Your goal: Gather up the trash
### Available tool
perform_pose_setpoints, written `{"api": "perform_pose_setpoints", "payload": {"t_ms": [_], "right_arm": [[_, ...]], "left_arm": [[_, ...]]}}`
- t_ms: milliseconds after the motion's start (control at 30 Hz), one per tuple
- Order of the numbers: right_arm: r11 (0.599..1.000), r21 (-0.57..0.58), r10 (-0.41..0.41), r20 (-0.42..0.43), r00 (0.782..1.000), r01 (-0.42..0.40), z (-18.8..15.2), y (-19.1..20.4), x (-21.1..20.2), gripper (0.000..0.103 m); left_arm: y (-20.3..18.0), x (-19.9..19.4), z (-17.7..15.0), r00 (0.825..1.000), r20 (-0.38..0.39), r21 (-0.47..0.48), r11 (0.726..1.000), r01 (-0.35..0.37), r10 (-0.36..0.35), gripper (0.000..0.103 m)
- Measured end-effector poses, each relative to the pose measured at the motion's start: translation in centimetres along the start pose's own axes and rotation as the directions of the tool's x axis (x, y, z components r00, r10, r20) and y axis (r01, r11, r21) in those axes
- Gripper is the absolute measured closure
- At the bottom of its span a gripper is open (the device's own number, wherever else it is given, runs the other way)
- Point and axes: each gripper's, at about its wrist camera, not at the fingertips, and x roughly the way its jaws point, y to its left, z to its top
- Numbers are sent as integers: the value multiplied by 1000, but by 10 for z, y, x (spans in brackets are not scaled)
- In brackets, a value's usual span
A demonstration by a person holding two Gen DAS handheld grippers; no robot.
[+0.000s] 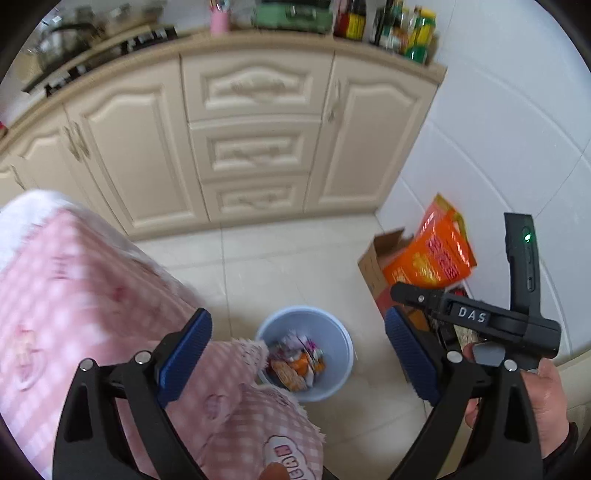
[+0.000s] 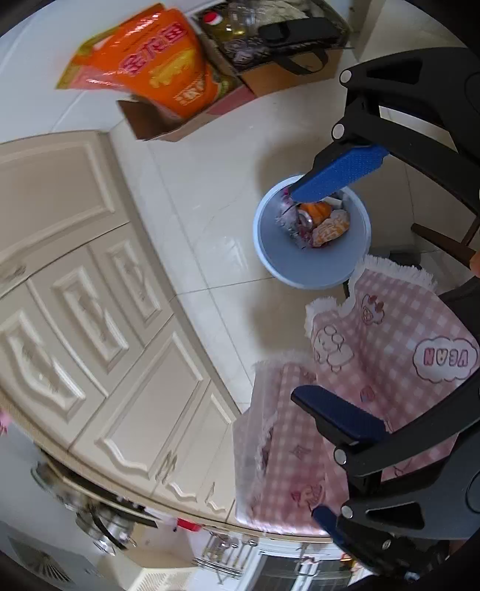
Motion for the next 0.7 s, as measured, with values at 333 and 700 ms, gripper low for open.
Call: {"api": "perform_pose_setpoints", "payload": {"t_ms": [333, 700], "right_arm": [[966, -229, 138, 73, 988, -118, -18, 116, -57, 6], [835, -501, 286, 43, 957, -227, -71, 270, -91, 6]], "left_arm": [[42, -134, -26, 951, 252, -145, 978, -147, 180, 7], [110, -258, -95, 827, 333, -383, 867, -320, 452, 5]]}}
